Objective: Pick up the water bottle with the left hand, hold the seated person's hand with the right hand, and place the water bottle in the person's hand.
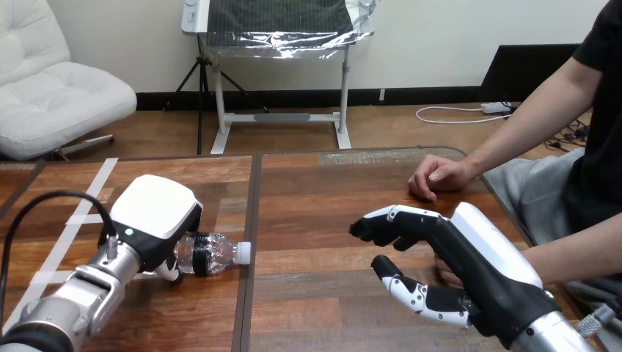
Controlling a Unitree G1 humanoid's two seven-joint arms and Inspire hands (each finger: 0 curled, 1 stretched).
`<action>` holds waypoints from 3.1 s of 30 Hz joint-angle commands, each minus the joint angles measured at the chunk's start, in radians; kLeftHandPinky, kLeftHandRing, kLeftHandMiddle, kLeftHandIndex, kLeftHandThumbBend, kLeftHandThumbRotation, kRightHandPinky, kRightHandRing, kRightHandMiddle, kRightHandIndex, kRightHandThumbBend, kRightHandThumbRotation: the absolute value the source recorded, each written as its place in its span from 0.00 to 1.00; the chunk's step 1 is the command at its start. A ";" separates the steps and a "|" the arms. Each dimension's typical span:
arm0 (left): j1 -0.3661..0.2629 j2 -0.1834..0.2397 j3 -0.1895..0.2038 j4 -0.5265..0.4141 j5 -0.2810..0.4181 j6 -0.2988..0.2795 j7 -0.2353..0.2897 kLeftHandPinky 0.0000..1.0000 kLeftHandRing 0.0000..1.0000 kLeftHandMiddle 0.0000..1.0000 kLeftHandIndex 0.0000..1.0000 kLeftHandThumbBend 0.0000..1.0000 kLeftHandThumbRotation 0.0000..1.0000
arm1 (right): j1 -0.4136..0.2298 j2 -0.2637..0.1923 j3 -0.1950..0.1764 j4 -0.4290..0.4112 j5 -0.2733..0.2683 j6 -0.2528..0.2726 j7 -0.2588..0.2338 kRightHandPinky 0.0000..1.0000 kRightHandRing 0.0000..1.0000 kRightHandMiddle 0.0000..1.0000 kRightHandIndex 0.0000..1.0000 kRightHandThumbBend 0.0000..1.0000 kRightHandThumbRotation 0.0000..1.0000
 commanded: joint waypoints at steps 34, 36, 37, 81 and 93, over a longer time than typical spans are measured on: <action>0.049 -0.053 -0.002 0.011 -0.110 0.021 0.006 0.39 0.40 0.45 0.48 0.67 0.00 | -0.035 -0.004 -0.033 -0.039 0.010 0.007 0.014 0.70 0.70 0.70 0.71 0.26 0.00; 0.051 -0.053 -0.003 0.011 -0.114 0.020 0.011 0.40 0.41 0.45 0.48 0.68 0.00 | -0.036 -0.005 -0.033 -0.040 0.008 0.008 0.014 0.70 0.70 0.70 0.71 0.26 0.00; 0.052 -0.053 -0.005 0.012 -0.115 0.021 0.011 0.40 0.41 0.45 0.48 0.68 0.00 | -0.036 -0.005 -0.032 -0.040 0.007 0.009 0.014 0.70 0.70 0.70 0.71 0.26 0.00; 0.287 -0.150 0.380 -0.274 -0.636 -0.322 0.019 0.45 0.48 0.52 0.53 0.62 0.00 | -0.054 -0.004 -0.022 -0.025 0.016 0.009 0.015 0.70 0.72 0.72 0.70 0.26 0.00; 0.340 -0.233 0.467 -0.341 -0.737 -0.382 0.006 0.47 0.46 0.50 0.52 0.62 0.00 | -0.064 -0.004 -0.020 -0.015 0.010 0.002 0.011 0.68 0.70 0.71 0.70 0.26 0.00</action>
